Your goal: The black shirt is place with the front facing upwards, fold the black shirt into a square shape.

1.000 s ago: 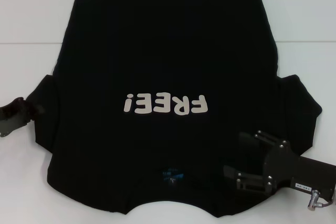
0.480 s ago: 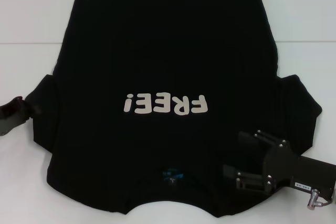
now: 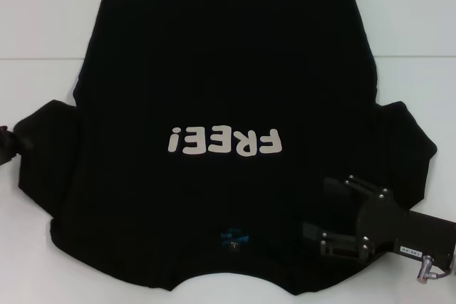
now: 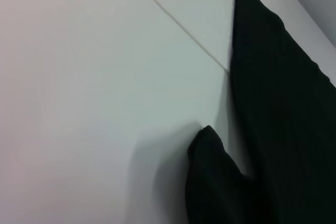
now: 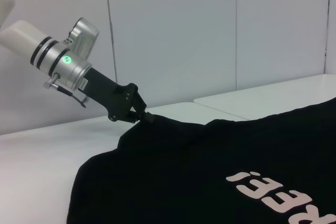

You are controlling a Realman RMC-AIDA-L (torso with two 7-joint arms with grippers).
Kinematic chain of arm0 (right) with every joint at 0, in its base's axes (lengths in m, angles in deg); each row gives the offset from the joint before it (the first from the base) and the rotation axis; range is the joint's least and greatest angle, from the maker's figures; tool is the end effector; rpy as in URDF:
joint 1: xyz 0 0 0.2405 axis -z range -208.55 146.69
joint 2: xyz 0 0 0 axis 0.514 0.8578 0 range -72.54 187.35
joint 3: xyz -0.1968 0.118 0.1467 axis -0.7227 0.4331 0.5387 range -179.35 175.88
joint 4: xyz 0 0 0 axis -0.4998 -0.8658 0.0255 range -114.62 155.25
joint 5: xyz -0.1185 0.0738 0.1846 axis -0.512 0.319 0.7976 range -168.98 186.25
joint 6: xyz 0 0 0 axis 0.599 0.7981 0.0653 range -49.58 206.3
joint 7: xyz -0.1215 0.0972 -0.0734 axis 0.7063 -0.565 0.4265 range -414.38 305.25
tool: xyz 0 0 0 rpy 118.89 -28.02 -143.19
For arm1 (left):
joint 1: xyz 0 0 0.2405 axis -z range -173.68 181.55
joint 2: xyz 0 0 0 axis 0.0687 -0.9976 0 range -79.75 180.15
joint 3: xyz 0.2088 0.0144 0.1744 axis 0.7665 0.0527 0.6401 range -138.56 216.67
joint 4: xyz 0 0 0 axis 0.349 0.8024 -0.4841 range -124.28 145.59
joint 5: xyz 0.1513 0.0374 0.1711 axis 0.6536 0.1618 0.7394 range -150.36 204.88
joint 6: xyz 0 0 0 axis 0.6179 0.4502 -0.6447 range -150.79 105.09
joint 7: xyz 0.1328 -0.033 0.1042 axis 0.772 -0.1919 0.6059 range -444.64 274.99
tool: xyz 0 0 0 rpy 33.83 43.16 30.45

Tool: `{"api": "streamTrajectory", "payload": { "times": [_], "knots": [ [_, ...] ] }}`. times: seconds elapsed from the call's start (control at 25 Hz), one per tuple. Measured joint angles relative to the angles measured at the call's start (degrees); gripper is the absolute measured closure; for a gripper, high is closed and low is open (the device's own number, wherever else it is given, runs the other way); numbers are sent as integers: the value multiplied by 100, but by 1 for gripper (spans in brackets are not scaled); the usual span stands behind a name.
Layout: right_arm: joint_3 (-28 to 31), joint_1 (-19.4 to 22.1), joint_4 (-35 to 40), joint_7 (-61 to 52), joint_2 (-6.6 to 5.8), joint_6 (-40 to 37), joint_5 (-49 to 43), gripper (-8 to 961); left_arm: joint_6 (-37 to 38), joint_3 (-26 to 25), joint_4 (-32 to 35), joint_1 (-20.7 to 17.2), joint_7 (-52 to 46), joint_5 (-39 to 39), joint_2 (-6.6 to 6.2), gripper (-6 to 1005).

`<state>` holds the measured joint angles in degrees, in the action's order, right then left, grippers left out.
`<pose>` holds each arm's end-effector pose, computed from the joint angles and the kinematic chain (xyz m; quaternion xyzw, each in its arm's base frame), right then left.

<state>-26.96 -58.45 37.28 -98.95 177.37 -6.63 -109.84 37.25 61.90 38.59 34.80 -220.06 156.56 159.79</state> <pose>0.3160 0.3153 -0.0857 -0.9312 0.1340 0.2700 0.2048 -0.4196 0.4041 0.0547 -0.5909 -0.7069 -0.2370 0.3081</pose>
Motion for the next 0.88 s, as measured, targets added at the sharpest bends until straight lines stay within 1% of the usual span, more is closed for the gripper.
{"api": "streamTrajectory", "payload": {
  "times": [0.24,0.48,0.88],
  "knots": [
    [0,1,0,0,0,0,0,25,-37,-10,101,-42,-3,7,-41,998],
    [0,1,0,0,0,-25,0,25,-151,-9,154,4,4,49,-97,998],
    [0,14,0,0,0,-61,0,25,-1,-9,214,86,4,11,-111,999]
  ]
}}
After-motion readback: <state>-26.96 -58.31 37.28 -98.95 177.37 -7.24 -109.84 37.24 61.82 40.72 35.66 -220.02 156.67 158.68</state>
